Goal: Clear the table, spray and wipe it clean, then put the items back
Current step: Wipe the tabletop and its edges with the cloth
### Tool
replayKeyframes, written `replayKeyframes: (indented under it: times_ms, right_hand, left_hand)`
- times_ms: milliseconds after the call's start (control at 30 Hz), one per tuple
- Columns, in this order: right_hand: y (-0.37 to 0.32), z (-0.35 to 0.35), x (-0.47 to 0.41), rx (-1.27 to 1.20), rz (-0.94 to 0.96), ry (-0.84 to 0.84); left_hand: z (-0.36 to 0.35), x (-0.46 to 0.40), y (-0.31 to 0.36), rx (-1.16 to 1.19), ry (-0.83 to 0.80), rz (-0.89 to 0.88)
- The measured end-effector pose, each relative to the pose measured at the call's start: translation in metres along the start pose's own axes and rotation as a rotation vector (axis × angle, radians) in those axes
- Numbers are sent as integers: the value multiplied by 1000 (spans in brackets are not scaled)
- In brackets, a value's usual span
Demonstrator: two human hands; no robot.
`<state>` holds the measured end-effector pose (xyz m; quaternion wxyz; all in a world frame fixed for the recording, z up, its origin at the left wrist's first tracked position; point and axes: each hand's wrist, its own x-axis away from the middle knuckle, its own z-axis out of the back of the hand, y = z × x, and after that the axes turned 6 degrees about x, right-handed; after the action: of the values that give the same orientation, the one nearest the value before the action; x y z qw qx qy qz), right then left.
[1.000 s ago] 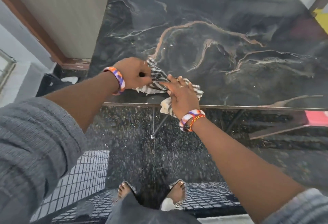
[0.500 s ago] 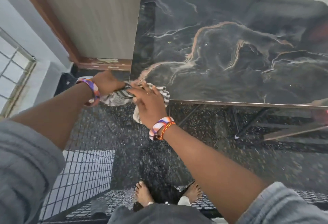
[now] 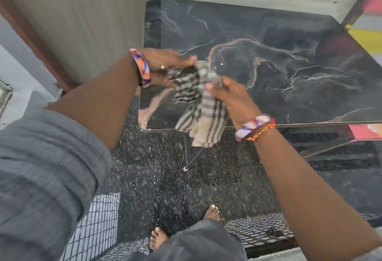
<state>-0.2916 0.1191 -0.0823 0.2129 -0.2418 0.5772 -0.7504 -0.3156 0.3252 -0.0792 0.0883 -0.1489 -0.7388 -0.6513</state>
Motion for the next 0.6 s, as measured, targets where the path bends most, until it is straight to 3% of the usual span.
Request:
replayKeyframes:
  times_ms: [100,167,200,267,333,433,500,600]
  right_hand:
    - [3,46,-12,-360,-132,59]
    - [5,80,-26,-448,-225,149]
    - [9,96,-37,-334,-277,241]
    - [27,128,-59,256,-360,447]
    - [46,143,-68,786,-258,546]
    - [77,136,-76,1250,35,116]
    - [97,133,-89,1398,-30,1]
    - [101,136,-124,1316,-173,200]
  left_hand:
    - [-30,-25,18,121,20,-13]
    - [-46,-42,22,72,70,36]
    - [-51,-52,21,32,69,62]
    - [-60,-73,20,-48,107,89]
    - [-62,-94,21,-137,193,86]
    - [-49,-119,22,-554,388,0]
    - [-37,-126,27,-780,514,-55]
    - [-5,-125,23,-823,719,-60]
